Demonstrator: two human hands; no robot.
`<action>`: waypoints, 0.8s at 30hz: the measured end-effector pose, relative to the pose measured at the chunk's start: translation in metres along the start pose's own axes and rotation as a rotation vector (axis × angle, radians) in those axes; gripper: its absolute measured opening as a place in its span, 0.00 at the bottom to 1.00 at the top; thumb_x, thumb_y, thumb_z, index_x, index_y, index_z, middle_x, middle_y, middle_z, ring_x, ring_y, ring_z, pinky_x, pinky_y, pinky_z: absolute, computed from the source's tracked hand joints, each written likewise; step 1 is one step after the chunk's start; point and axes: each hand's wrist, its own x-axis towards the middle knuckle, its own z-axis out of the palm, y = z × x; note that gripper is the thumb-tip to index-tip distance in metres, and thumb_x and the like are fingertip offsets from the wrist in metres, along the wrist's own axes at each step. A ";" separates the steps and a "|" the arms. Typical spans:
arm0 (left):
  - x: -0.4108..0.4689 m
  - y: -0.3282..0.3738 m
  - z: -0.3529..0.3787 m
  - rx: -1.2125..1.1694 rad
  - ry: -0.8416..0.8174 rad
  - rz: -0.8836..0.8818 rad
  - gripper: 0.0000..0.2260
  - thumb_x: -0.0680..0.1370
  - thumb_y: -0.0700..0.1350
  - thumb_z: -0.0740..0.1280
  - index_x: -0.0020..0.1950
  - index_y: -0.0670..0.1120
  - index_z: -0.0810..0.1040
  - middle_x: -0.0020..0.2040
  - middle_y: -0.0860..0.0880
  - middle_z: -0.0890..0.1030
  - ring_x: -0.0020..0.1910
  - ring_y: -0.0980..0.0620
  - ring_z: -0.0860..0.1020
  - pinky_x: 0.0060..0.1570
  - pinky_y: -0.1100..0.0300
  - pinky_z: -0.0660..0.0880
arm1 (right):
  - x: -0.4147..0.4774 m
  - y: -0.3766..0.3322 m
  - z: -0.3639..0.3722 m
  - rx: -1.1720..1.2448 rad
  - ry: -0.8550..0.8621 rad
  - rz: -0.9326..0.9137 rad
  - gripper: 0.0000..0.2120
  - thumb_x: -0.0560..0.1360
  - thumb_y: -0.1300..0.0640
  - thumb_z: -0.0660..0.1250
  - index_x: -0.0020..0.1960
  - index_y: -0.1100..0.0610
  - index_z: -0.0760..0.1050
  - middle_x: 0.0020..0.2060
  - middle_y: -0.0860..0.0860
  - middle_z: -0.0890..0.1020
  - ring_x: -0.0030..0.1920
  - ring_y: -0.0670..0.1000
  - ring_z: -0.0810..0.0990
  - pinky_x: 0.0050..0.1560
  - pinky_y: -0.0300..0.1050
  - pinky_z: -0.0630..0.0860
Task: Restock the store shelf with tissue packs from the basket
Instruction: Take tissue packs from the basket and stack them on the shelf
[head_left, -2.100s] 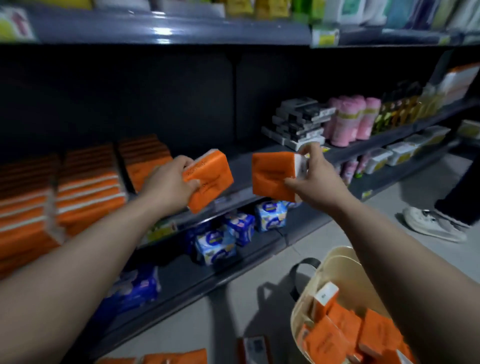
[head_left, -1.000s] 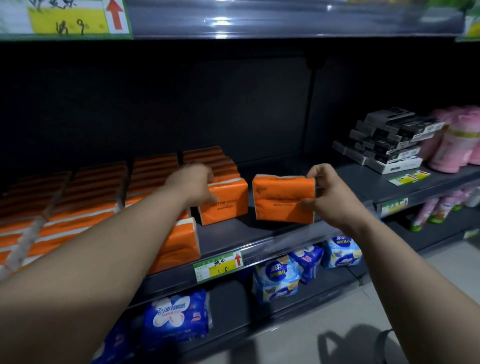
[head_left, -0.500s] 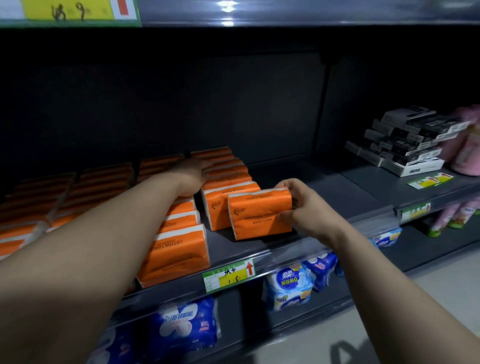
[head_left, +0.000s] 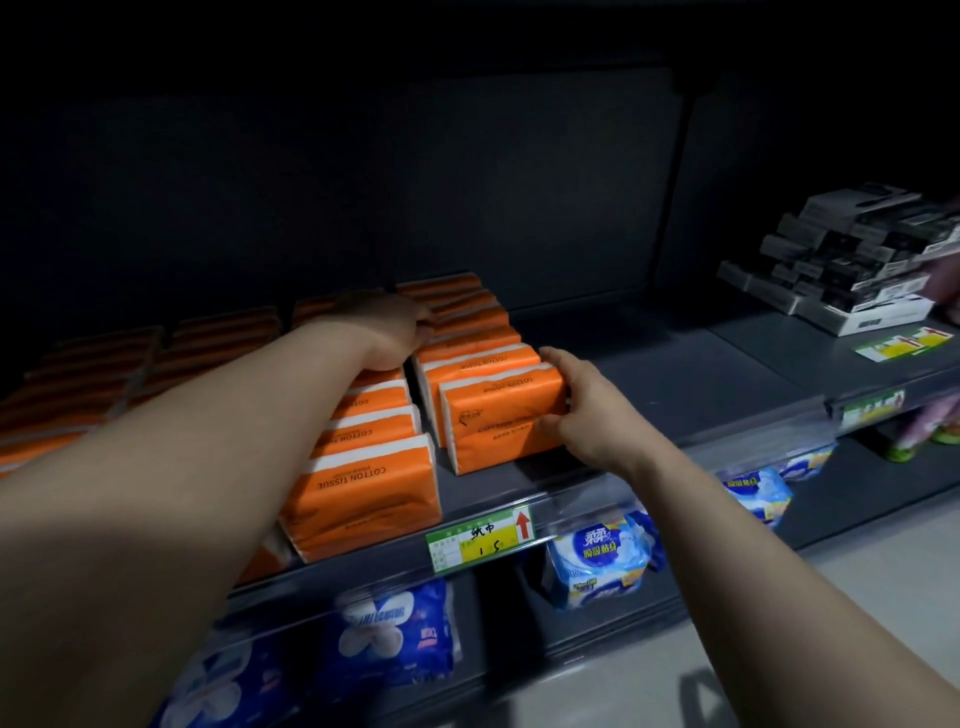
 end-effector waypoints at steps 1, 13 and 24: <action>-0.001 -0.001 -0.001 0.019 0.000 0.000 0.19 0.81 0.56 0.54 0.72 0.56 0.66 0.72 0.49 0.68 0.68 0.48 0.69 0.68 0.51 0.65 | -0.002 -0.003 0.002 0.003 -0.007 -0.014 0.35 0.72 0.66 0.66 0.74 0.48 0.58 0.61 0.48 0.66 0.57 0.49 0.72 0.56 0.42 0.70; -0.032 0.006 -0.009 -0.082 0.089 -0.012 0.19 0.82 0.52 0.56 0.72 0.52 0.68 0.71 0.48 0.69 0.67 0.47 0.69 0.65 0.55 0.66 | -0.009 -0.008 -0.003 -0.079 -0.025 -0.012 0.38 0.73 0.62 0.69 0.76 0.52 0.53 0.66 0.49 0.71 0.67 0.51 0.70 0.61 0.41 0.67; -0.123 0.067 -0.008 0.007 0.364 0.086 0.18 0.78 0.53 0.62 0.67 0.52 0.74 0.65 0.49 0.76 0.64 0.45 0.74 0.61 0.51 0.71 | -0.064 -0.018 -0.046 -0.634 0.117 -0.160 0.30 0.75 0.55 0.65 0.75 0.58 0.60 0.71 0.56 0.68 0.70 0.57 0.66 0.69 0.47 0.65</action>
